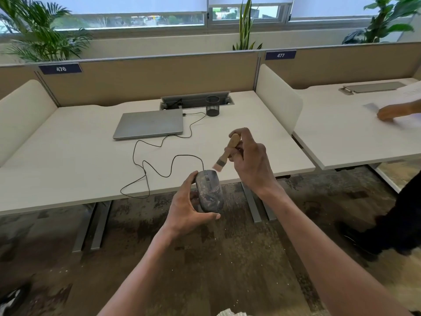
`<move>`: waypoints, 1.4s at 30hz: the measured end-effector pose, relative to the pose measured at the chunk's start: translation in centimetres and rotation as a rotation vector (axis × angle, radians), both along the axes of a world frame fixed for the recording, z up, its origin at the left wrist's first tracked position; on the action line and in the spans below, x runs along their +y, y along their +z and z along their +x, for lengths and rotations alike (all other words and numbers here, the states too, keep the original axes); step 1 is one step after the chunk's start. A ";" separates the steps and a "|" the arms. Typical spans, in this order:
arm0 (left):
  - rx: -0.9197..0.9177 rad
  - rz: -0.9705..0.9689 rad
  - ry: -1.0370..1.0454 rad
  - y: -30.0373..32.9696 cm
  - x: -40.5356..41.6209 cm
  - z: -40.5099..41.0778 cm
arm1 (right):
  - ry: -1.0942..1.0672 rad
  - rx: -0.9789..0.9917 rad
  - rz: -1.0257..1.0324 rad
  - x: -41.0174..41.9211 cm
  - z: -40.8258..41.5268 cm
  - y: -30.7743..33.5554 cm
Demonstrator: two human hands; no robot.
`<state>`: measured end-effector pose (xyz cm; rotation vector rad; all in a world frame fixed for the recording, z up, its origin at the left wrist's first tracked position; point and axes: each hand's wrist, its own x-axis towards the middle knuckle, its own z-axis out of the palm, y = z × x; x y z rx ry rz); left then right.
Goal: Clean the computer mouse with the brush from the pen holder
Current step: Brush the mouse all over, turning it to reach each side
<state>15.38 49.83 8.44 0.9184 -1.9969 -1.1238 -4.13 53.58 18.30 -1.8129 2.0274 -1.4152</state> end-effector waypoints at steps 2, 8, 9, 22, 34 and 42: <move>0.010 0.009 -0.001 0.3 -0.2 0.0 | 0.048 -0.010 0.002 -0.2 0.0 -0.5; 0.002 0.030 0.013 0.0 -1.3 0.2 | 0.085 -0.069 0.048 0.1 -1.1 -0.6; 0.001 0.032 0.014 -0.1 -1.5 0.2 | 0.087 -0.080 0.051 0.1 -1.3 -0.5; -0.004 0.022 -0.004 -0.3 -2.9 -1.0 | 0.158 -0.064 0.070 0.9 -2.0 0.6; -0.037 -0.005 0.021 -0.1 -2.8 -0.9 | 0.225 0.109 0.049 1.2 -0.2 0.5; -0.025 0.027 0.026 0.2 -2.9 -1.1 | 0.282 0.187 0.051 1.3 0.8 0.9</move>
